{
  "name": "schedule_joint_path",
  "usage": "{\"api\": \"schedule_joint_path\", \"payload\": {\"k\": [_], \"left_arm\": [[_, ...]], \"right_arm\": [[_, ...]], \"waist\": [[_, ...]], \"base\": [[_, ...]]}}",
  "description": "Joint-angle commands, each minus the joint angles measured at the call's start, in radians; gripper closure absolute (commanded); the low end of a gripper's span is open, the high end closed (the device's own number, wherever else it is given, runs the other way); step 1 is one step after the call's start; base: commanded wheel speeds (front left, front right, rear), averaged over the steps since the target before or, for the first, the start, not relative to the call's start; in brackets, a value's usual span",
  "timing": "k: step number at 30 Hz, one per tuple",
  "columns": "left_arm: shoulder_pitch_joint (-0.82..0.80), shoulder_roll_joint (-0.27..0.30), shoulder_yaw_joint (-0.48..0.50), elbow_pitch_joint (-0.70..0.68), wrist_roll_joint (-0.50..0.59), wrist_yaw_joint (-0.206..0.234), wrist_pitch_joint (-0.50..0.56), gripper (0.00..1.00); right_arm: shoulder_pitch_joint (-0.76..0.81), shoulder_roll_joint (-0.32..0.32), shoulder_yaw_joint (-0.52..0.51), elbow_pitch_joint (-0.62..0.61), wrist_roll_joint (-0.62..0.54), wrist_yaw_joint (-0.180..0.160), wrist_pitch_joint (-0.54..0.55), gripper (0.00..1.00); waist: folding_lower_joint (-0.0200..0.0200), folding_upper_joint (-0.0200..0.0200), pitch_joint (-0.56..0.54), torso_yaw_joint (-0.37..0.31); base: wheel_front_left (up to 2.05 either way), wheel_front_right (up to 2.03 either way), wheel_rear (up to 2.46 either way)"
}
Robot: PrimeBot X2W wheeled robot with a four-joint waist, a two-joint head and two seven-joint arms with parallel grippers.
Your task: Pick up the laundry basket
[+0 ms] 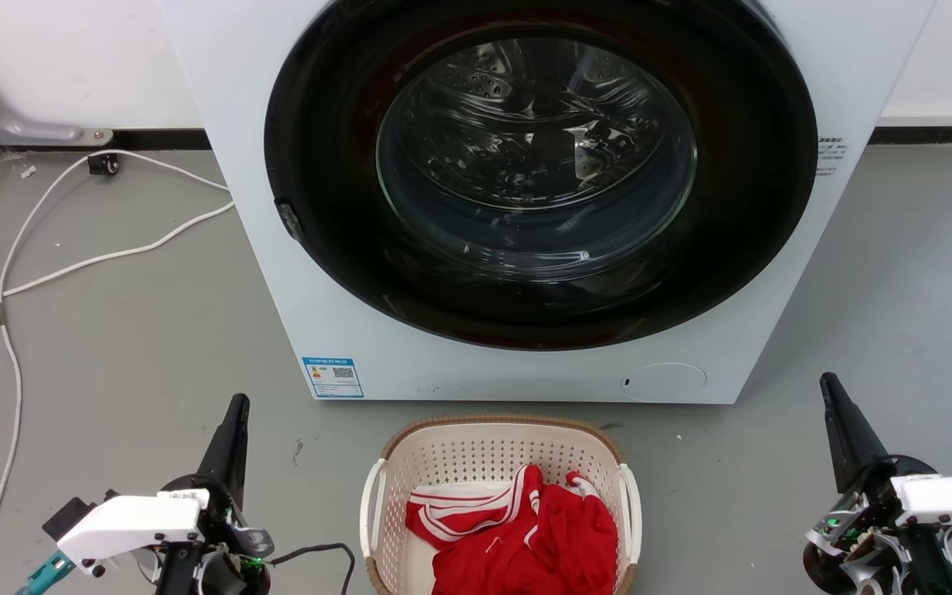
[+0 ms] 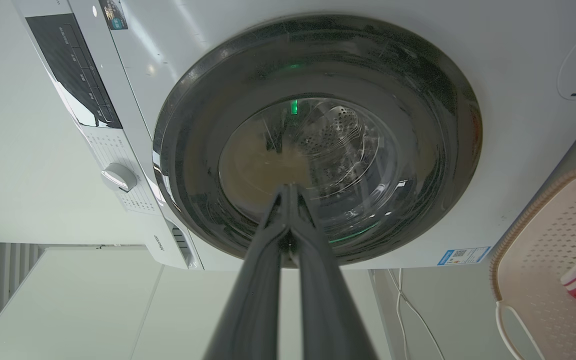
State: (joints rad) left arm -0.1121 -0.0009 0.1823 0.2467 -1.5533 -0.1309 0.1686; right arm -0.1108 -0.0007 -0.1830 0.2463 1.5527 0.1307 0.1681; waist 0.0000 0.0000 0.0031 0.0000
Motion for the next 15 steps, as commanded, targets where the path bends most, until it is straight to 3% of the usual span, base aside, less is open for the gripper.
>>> {"api": "schedule_joint_path", "payload": {"k": [1, 15], "left_arm": [[-0.014, 0.004, 0.003, -0.002, 0.002, -0.002, 0.001, 1.0], [-0.014, 0.004, 0.003, -0.002, 0.002, -0.002, 0.001, 1.0]], "right_arm": [[-0.016, 0.003, 0.0, -0.001, 0.001, 0.003, 0.0, 1.0], [-0.016, 0.003, 0.001, -0.001, 0.001, 0.003, 0.0, 1.0]], "waist": [[0.0, 0.0, 0.0, 0.0], [0.0, 0.0, 0.0, 0.0]], "base": [[0.0, 0.0, 0.0], [0.0, 0.0, 0.0]]}}
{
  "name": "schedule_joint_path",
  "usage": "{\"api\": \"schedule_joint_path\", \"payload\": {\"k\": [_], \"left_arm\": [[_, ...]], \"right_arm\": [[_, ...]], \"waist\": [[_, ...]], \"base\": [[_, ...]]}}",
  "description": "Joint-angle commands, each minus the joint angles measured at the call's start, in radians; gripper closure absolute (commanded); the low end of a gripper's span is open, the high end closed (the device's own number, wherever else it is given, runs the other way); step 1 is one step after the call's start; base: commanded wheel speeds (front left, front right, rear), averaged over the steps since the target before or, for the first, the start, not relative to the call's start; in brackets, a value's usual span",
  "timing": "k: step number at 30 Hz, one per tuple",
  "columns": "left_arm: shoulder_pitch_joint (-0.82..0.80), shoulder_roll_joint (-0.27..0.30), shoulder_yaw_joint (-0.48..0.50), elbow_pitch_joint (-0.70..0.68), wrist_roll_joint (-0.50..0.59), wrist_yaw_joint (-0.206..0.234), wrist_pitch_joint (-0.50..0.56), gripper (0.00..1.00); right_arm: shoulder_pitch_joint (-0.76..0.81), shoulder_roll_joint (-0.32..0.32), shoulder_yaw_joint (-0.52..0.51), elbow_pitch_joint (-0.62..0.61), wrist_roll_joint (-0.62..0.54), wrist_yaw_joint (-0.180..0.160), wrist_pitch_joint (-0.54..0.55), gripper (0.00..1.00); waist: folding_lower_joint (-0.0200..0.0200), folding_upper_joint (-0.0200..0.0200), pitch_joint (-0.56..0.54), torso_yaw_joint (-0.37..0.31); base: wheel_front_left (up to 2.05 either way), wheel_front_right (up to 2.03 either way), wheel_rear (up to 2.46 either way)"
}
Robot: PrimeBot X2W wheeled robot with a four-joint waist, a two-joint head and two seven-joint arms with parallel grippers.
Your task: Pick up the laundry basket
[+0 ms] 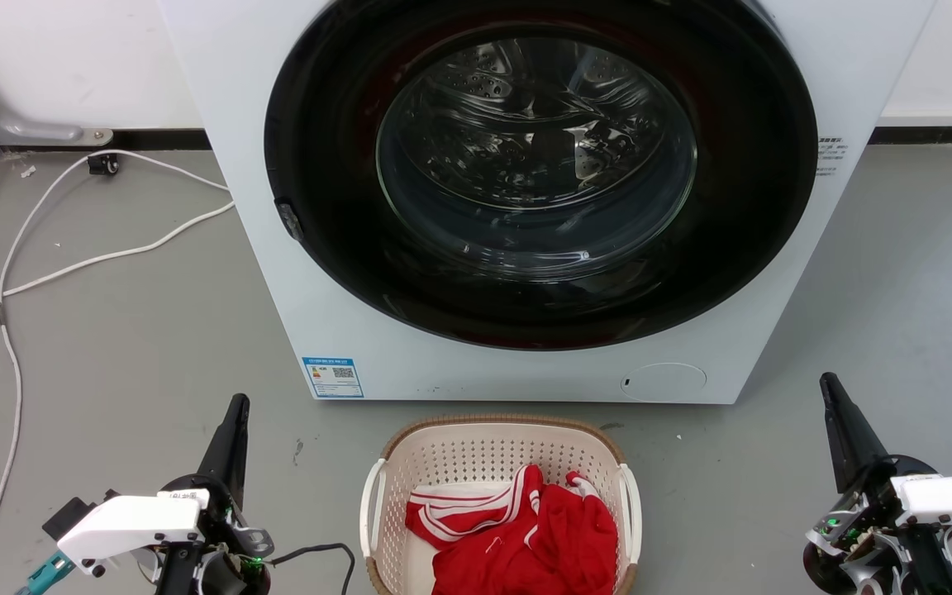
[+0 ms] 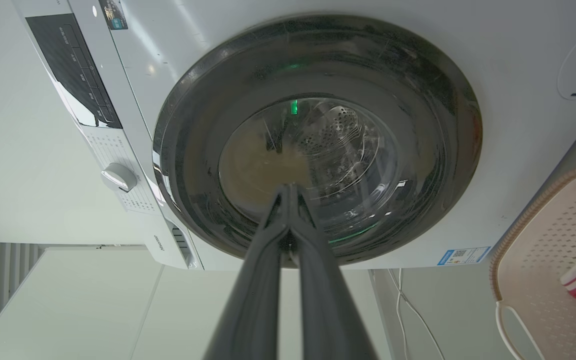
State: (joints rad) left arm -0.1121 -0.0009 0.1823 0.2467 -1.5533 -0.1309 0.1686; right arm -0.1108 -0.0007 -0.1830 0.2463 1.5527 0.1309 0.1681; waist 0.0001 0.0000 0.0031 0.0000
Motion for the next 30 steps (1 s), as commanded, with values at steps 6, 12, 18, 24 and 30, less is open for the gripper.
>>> {"api": "schedule_joint_path", "payload": {"k": [6, 12, 18, 24, 30], "left_arm": [[-0.014, 0.004, 0.003, -0.002, 0.002, -0.002, 0.001, 1.0], [-0.014, 0.004, 0.003, -0.002, 0.002, -0.002, 0.001, 1.0], [-0.014, 0.004, 0.003, -0.002, 0.002, -0.002, 0.001, 1.0], [-0.014, 0.004, 0.003, -0.002, 0.002, -0.002, 0.001, 1.0], [-0.014, 0.004, 0.003, -0.002, 0.002, -0.002, 0.001, 1.0]], "right_arm": [[-0.016, 0.003, 0.0, -0.001, 0.001, 0.002, 0.0, 1.0], [-0.016, 0.003, 0.0, -0.001, 0.001, 0.002, 0.0, 1.0], [-0.016, 0.003, 0.0, -0.001, 0.001, 0.002, 0.0, 1.0], [-0.016, 0.003, 0.0, -0.001, 0.001, 0.002, 0.0, 1.0], [-0.016, 0.003, 0.0, -0.001, 0.001, 0.002, 0.0, 1.0]], "waist": [[-0.0001, 0.0, 0.0, 0.0], [-0.0001, 0.0, 0.0, 0.0], [-0.0001, 0.0, 0.0, 0.0], [-0.0001, 0.0, 0.0, 0.0], [-0.0001, 0.0, 0.0, 0.0]], "base": [[0.0, 0.0, 0.0], [0.0, 0.0, 0.0], [0.0, 0.0, 0.0], [0.0, 0.0, 0.0], [0.0, 0.0, 0.0]]}}
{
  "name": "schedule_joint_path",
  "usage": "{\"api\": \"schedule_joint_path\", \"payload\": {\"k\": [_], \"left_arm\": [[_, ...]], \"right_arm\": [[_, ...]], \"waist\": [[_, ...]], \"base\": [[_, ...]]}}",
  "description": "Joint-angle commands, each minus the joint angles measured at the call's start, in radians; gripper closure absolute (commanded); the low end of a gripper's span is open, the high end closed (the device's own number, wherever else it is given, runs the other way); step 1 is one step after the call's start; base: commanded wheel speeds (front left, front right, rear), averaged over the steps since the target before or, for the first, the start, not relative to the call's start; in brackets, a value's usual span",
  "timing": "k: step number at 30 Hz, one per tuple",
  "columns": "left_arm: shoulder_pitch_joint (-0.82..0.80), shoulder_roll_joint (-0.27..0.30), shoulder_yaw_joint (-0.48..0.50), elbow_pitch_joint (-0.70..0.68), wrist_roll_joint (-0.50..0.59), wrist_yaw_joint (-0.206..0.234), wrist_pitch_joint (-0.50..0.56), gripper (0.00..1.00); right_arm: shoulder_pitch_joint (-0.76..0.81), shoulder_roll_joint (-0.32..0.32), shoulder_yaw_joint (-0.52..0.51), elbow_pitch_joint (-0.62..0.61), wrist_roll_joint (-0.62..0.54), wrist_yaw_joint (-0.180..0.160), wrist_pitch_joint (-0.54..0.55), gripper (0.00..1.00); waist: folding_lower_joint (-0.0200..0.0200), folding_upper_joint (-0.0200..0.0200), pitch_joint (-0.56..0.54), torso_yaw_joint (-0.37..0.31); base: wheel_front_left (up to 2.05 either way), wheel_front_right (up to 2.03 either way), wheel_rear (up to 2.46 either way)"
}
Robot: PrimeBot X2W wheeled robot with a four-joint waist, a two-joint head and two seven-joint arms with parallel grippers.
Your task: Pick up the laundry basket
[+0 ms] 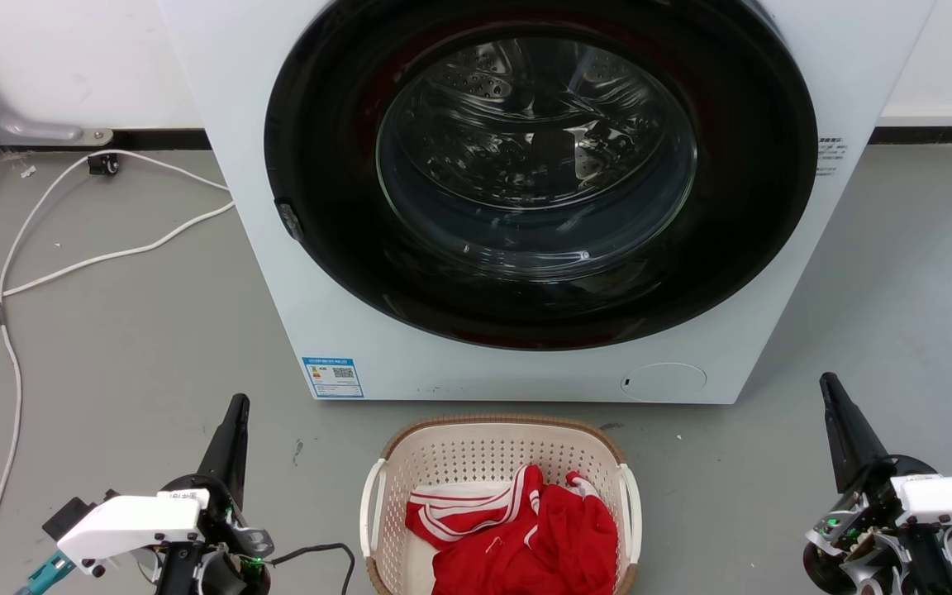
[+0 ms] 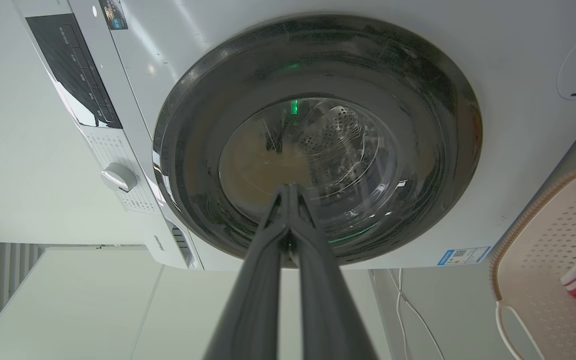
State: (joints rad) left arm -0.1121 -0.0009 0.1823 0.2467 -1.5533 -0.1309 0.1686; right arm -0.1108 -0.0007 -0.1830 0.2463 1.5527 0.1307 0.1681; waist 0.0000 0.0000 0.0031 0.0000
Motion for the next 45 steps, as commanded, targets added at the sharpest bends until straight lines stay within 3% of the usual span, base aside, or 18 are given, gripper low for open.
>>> {"api": "schedule_joint_path", "payload": {"k": [1, 8, 9, 22, 28, 36, 45], "left_arm": [[-0.014, 0.004, 0.003, -0.002, 0.002, -0.002, 0.001, 1.0], [-0.014, 0.004, 0.003, -0.002, 0.002, -0.002, 0.001, 1.0], [0.002, -0.001, 0.0, 0.003, 0.0, 0.0, -0.001, 0.0], [0.038, -0.004, -0.025, 0.0, 0.018, 0.0, -0.063, 0.0], [0.045, -0.003, -0.003, 0.005, 0.08, 0.0, -0.094, 0.0], [0.042, -0.002, 0.047, 0.003, 0.159, 0.0, -0.129, 0.0], [0.044, -0.002, 0.102, -0.064, 0.34, 0.006, -0.169, 0.0]], "right_arm": [[-0.016, 0.003, 0.001, -0.001, 0.001, 0.002, 0.0, 1.0], [-0.016, 0.003, 0.0, -0.001, 0.001, 0.002, 0.0, 1.0], [0.002, 0.0, 0.0, 0.002, -0.001, 0.0, -0.001, 0.0], [0.047, 0.0, 0.026, -0.004, -0.042, 0.0, -0.062, 0.0], [0.056, 0.0, 0.025, -0.011, -0.102, 0.0, -0.094, 0.0], [0.059, 0.0, 0.018, -0.038, -0.257, 0.0, -0.128, 0.0], [0.064, 0.0, 0.022, -0.122, -0.5, 0.0, -0.169, 0.0]], "waist": [[0.0, 0.0, 0.0, 0.0], [0.0, 0.0, 0.0, 0.0], [0.0, 0.0, 0.0, 0.0], [0.0, 0.0, 0.0, 0.0], [0.0, 0.0, 0.0, -0.001], [0.0, 0.0, 0.0, -0.002], [0.0, 0.0, 0.001, -0.001]], "base": [[0.0, 0.0, 0.0], [0.0, 0.0, 0.0], [0.0, 0.0, 0.0], [0.0, 0.0, 0.0], [0.0, 0.0, 0.0], [0.0, 0.0, 0.0], [0.0, 0.0, 0.0]]}}
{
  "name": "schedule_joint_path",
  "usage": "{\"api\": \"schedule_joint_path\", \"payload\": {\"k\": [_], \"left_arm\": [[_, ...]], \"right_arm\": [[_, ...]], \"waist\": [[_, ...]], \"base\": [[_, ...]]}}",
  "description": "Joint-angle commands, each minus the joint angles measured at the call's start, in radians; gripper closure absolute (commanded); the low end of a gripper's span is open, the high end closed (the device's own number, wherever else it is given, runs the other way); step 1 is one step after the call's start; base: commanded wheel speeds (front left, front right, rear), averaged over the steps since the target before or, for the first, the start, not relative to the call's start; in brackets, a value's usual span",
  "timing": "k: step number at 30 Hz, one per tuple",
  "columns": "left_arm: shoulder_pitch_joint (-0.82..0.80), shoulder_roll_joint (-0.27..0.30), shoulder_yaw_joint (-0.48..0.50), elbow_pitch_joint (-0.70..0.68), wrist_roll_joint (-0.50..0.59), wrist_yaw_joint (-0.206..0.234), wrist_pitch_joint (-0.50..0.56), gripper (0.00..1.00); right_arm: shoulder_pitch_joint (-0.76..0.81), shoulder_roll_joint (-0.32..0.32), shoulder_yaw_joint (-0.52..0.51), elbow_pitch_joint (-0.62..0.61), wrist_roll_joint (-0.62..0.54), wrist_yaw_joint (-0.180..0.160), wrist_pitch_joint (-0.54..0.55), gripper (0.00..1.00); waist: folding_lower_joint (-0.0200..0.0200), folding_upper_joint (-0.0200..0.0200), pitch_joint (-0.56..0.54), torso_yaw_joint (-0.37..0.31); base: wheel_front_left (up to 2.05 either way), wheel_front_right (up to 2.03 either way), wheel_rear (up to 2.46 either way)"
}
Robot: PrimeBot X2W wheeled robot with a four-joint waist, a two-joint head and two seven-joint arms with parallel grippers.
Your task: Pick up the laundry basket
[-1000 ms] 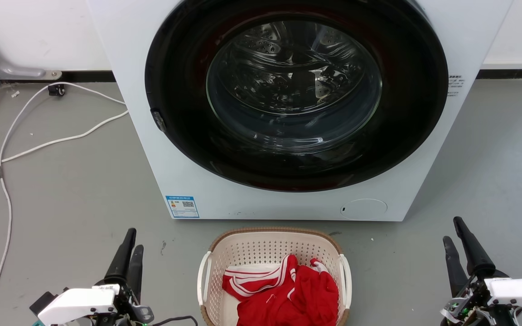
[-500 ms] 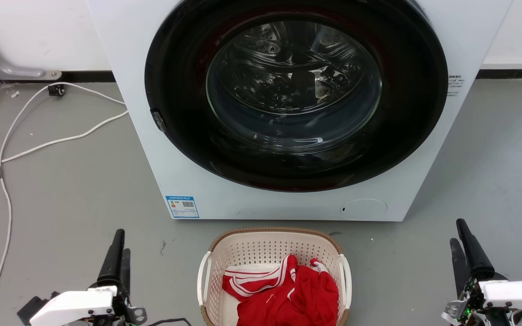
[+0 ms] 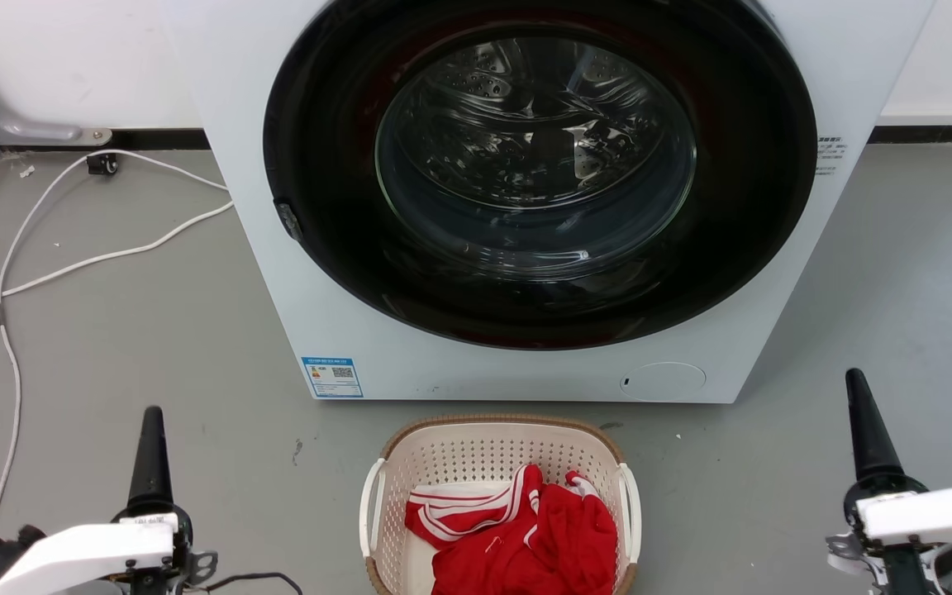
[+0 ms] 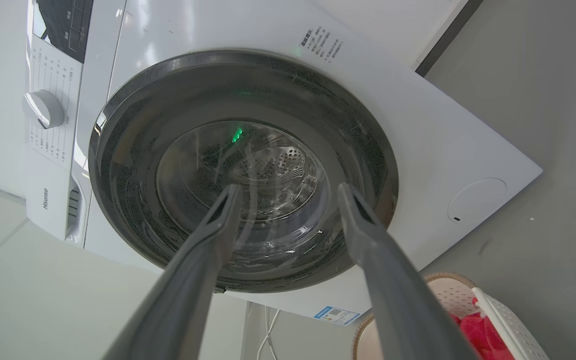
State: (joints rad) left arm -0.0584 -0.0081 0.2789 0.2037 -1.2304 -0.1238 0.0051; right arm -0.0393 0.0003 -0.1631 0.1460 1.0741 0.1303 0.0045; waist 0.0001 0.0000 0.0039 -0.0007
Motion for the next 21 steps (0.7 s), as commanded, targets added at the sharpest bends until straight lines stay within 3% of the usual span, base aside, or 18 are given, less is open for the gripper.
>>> {"api": "schedule_joint_path", "payload": {"k": [1, 14, 21], "left_arm": [[-0.007, 0.006, 0.003, -0.034, 0.042, 0.001, -0.01, 0.0], [0.049, 0.007, -0.107, -0.199, 0.392, 0.067, -0.062, 0.0], [0.07, 0.013, -0.201, -0.228, 0.599, 0.108, -0.087, 0.0]], "right_arm": [[-0.007, -0.001, 0.009, -0.032, -0.054, 0.0, -0.01, 0.0], [0.017, -0.001, 0.08, -0.094, -0.368, 0.0, -0.062, 0.0], [0.028, -0.001, 0.087, -0.086, -0.456, 0.0, -0.087, 0.0]], "waist": [[0.0, 0.0, 0.0, 0.0], [0.0, 0.0, 0.002, 0.0], [0.0, 0.0, 0.004, -0.001]], "base": [[0.0, 0.0, 0.0], [0.0, 0.0, 0.0], [0.0, 0.0, 0.0]]}}
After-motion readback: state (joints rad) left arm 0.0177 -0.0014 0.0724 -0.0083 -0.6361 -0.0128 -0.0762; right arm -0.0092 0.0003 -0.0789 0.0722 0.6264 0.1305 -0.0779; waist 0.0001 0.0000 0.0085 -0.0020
